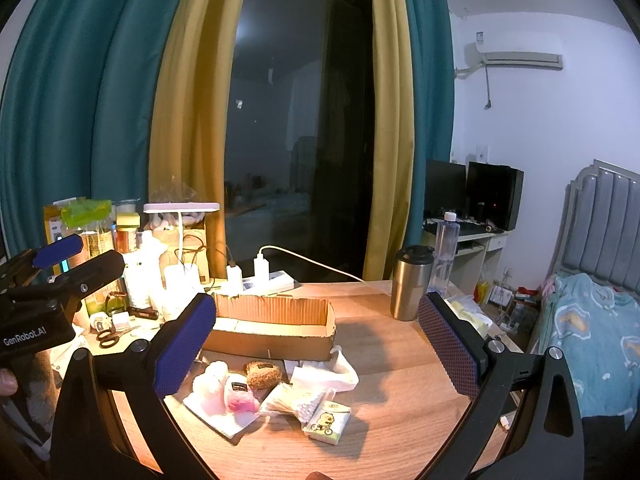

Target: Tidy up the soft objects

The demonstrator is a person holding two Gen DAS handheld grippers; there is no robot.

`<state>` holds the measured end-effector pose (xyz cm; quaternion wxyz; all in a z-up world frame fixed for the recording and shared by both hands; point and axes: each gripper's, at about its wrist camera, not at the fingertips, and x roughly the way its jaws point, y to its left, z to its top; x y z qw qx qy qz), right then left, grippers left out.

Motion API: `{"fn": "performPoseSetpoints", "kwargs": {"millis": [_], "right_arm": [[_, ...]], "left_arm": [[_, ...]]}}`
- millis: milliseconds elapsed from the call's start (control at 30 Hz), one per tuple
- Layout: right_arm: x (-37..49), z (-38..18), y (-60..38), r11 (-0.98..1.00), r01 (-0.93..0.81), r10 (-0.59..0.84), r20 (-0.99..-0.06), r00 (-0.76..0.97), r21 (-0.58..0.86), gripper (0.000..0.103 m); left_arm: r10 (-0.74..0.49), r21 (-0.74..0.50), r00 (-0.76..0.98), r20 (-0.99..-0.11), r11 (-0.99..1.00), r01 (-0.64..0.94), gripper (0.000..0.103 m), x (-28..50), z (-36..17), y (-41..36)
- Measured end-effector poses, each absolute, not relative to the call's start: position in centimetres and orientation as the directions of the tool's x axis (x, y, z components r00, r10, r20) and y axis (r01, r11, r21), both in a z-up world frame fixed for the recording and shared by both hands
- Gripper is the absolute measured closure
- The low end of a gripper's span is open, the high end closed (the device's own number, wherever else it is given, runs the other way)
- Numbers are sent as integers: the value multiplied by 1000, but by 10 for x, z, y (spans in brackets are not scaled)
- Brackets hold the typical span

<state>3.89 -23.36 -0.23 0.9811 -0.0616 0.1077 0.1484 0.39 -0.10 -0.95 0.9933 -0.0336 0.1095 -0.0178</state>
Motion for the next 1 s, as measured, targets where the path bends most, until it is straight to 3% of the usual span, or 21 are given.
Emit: {"fn": "performPoseSetpoints", "kwargs": {"millis": [233, 667, 1000], "right_arm": [[63, -27, -237, 950, -303, 271, -288, 918, -71, 0], [123, -104, -236, 947, -318, 254, -497, 830, -46, 0], [157, -160, -239, 946, -323, 251, -621, 743, -5, 0]], "left_arm": [[-18, -53, 949, -316, 999, 1, 9, 29, -39, 2], [-29, -34, 838, -545, 999, 12, 9, 81, -130, -2], [-36, -32, 748, -662, 999, 20, 9, 108, -180, -4]]}}
